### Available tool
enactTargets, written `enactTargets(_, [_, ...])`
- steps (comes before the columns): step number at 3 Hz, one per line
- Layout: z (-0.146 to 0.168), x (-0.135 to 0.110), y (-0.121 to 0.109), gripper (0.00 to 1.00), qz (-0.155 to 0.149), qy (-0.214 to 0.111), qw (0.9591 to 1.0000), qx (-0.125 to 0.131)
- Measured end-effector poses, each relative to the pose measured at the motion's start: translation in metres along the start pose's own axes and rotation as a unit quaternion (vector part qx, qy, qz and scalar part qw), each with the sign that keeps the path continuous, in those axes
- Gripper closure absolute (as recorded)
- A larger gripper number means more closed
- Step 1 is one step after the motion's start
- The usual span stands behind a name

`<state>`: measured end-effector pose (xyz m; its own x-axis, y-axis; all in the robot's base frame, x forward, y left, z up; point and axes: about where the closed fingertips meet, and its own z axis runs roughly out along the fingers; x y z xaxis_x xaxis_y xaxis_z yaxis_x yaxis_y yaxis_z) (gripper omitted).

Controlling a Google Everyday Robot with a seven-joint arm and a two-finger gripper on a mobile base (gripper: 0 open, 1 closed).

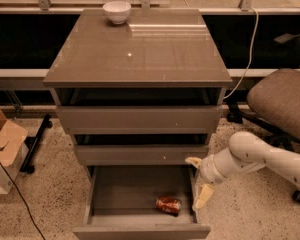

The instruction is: Pick coke can from bottom drawer and place on counter

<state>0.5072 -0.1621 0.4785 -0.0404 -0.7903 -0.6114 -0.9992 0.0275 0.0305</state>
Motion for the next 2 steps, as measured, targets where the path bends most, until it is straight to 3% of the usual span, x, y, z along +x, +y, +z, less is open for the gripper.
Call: enactTargets(2, [0.065,0.039,-0.005,0.00,0.054,-0.064,0.9964,-0.008])
